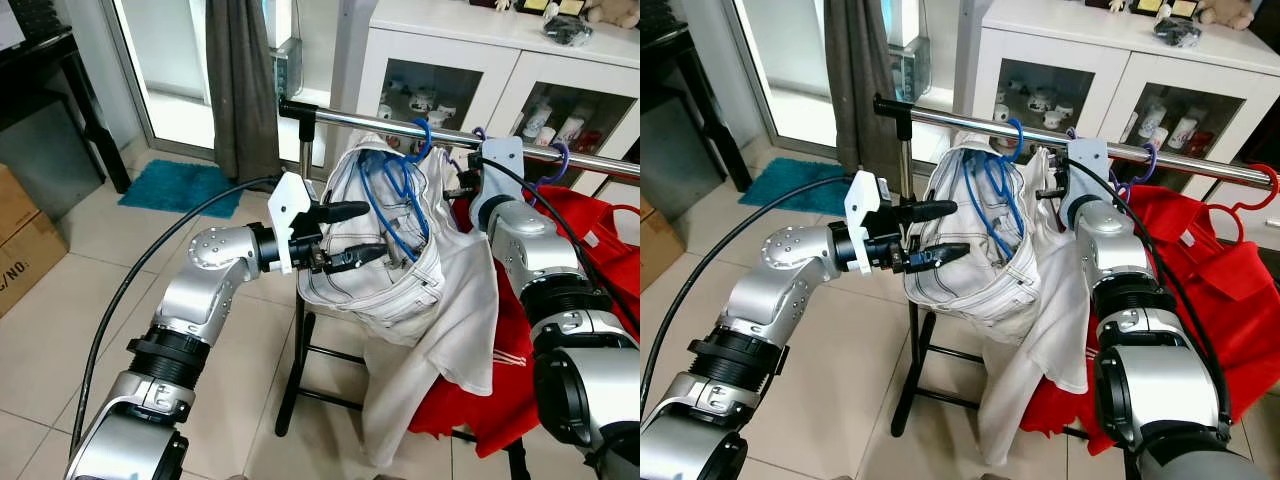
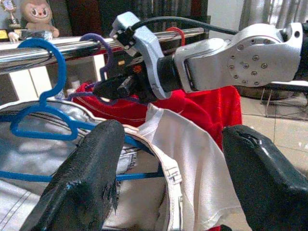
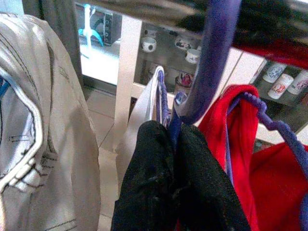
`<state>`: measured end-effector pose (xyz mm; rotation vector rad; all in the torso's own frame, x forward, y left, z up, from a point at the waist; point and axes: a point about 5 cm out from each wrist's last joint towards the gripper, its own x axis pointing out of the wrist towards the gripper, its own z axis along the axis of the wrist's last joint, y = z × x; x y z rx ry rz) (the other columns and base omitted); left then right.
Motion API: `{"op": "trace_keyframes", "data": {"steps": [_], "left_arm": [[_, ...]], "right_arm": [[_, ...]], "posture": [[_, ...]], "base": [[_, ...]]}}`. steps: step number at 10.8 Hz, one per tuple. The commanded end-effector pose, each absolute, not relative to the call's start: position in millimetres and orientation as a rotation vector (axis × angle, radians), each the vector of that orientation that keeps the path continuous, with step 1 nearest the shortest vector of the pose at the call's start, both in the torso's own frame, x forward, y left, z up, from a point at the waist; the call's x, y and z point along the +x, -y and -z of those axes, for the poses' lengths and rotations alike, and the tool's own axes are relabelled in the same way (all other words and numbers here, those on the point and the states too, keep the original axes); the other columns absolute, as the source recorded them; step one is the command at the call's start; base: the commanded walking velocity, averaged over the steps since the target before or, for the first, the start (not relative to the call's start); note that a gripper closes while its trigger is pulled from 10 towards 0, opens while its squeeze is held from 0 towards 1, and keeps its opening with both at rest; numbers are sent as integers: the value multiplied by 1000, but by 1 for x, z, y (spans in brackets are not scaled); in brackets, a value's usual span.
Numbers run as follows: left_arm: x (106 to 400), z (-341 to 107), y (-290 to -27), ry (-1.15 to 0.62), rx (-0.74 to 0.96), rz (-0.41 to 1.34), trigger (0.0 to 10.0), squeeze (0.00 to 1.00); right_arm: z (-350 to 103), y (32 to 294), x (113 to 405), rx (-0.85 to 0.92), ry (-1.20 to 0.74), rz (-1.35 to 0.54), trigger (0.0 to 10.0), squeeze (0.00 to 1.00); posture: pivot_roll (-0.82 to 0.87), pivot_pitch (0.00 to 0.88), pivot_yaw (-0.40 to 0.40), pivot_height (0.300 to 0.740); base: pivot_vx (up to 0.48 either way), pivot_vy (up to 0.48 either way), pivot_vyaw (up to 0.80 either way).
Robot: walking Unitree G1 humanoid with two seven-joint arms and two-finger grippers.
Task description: Hang hanger
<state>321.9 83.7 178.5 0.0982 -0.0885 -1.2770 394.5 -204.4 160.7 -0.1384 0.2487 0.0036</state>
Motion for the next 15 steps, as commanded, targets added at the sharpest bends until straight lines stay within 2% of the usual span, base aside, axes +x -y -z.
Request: {"op": "trace_keyframes", "data": {"steps": [1, 3, 4, 5, 6, 8, 10, 12, 13, 14, 15], "left_arm": [[323, -182, -80, 93, 103, 1302, 10000, 0], [325, -181, -81, 85, 120, 1300, 10000, 0], [326, -180, -82, 81, 132, 1288, 10000, 0], [328, -176, -85, 68, 147, 1247, 10000, 0], [331, -167, -95, 39, 162, 1152, 10000, 0], [329, -157, -107, 2, 154, 1065, 10000, 0], [325, -149, -116, -43, 104, 994, 10000, 0], [323, -147, -132, 23, 44, 818, 10000, 0], [320, -146, -138, 39, 44, 751, 10000, 0], [311, -138, -145, 33, 79, 627, 10000, 0], [307, -134, -146, 28, 77, 581, 10000, 0]], "right_arm": [[-141, 206, 389, -114, -351, -7, 10000, 0], [-133, 206, 386, -84, -362, -28, 10000, 0], [-136, 208, 385, -63, -307, -20, 10000, 267], [-140, 211, 384, -77, -248, -18, 10000, 1000], [-147, 211, 380, -12, -157, -49, 10000, 1000], [-152, 208, 369, 63, -96, -92, 10000, 1000], [-162, 207, 356, 72, -11, -91, 10000, 1000], [-180, 203, 330, -1, 102, -122, 10000, 1000], [-184, 198, 316, 5, 148, -164, 10000, 1000], [-180, 190, 287, 71, 179, -187, 10000, 1000], [-170, 186, 276, 87, 158, -179, 10000, 1000]], "posture": [[-166, 0, -26, 740], [-167, 0, -17, 740], [-168, 0, -13, 740], [-171, 0, -3, 740], [-172, 0, 8, 740], [-169, 0, 20, 740], [-166, 0, 28, 740], [-177, 0, 29, 740], [-185, 0, 30, 740], [-186, 0, 29, 740], [-184, 0, 25, 740]], "base": [[0, 0, 0], [0, 0, 0], [0, 0, 0], [0, 0, 0], [0, 0, 0], [0, 0, 0], [0, 0, 0], [0, 0, 0], [0, 0, 0], [0, 0, 0], [0, 0, 0]]}}
